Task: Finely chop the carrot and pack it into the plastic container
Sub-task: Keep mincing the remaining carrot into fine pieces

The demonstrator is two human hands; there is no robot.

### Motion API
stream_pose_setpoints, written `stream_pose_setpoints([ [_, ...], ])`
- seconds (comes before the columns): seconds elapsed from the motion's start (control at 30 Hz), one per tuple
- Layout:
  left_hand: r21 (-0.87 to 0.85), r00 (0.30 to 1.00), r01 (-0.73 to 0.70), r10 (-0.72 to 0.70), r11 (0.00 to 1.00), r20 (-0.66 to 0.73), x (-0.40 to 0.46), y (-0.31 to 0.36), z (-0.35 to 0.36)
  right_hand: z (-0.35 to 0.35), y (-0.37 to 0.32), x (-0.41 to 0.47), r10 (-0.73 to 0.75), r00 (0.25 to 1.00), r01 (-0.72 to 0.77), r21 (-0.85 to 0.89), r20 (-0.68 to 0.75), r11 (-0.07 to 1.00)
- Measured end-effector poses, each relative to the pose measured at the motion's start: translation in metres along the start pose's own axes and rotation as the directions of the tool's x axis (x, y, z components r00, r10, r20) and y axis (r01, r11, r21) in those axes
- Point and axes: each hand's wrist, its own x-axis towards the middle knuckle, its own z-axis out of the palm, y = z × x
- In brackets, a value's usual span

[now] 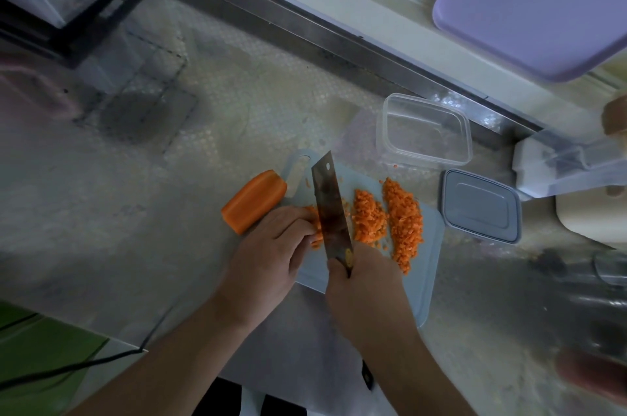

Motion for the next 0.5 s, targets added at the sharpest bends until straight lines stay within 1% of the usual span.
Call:
stream_pose_setpoints([
  [0.17, 0.002, 1.000, -0.007, 0.007, 1.000, 0.021, -0.0009, -0.0007, -0.0006, 0.0004, -0.0024, 0.0013, 0.049, 0.998, -0.045, -0.087, 0.046, 0.995],
  [0.3, 0.011, 0.999, 0.009, -0.010, 1.000, 0.049, -0.0012, -0.0019, -0.0005, 0.0032, -0.0018, -0.0003, 0.058, 0.997, -0.054, -0.098, 0.045, 0.994],
  [0.5, -0.056, 0.999, 0.031, -0.030, 0.998, 0.025, 0.0019, -0.0012, -0.0042, 0.0049, 0.0047, -0.0038, -0.027, 0.999, 0.028, 0.024, -0.046, 0.999],
])
